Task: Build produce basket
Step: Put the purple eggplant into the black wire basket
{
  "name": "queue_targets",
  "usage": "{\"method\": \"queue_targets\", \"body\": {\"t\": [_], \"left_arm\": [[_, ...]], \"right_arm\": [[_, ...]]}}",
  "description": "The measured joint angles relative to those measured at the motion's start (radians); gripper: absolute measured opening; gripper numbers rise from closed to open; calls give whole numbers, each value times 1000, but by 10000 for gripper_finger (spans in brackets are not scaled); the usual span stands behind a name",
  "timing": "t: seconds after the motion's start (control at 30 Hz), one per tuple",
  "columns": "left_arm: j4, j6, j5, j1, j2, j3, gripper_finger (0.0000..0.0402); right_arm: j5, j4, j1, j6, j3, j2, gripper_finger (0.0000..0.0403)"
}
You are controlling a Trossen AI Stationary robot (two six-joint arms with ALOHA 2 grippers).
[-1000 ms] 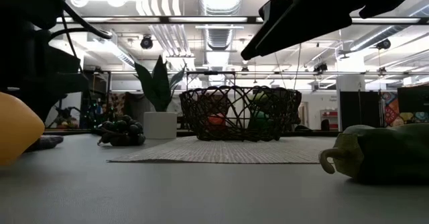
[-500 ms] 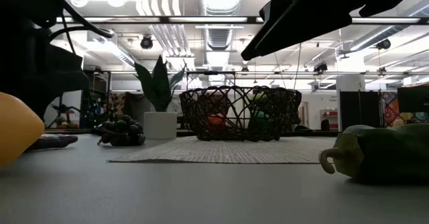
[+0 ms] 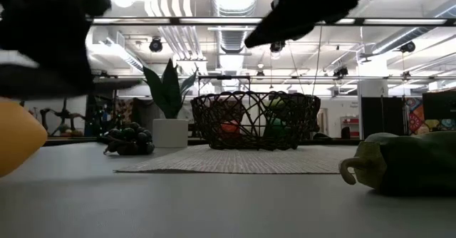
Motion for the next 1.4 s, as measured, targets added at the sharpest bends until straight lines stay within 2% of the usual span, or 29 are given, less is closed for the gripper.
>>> {"method": "queue_targets", "body": {"t": [0.17,0.33,0.47,0.57,0.67,0.83,0.97,1.1,1.2,1.4], "left_arm": [[83,221,-218,-51,-37,27,95],[358,594,-380,-85,-54,11,95],[618,899,-406,-87,-54,-5,95],[745,1057,-407,-87,-44,-6,95],[809,1125,-420,-85,-37,-6,95],[810,1123,-429,-78,-36,-11,95],[829,1123,-432,-69,-36,-27,95],[925,1153,-432,-56,-36,-61,96],[983,1180,-432,-49,-36,-84,96],[984,1180,-431,-45,-36,-86,96]], "right_arm": [[1,104,-23,11,-1,0,237],[20,305,-73,78,-21,6,267],[12,494,-102,78,-56,31,286],[-68,612,-108,50,-76,55,293],[-142,705,-108,19,-81,83,294],[-146,870,-108,-13,-80,131,281],[-135,963,-108,-54,-80,157,258],[-111,996,-119,-78,-74,160,223],[-105,995,-121,-99,-74,159,178],[-109,982,-119,-118,-74,158,56]]}}
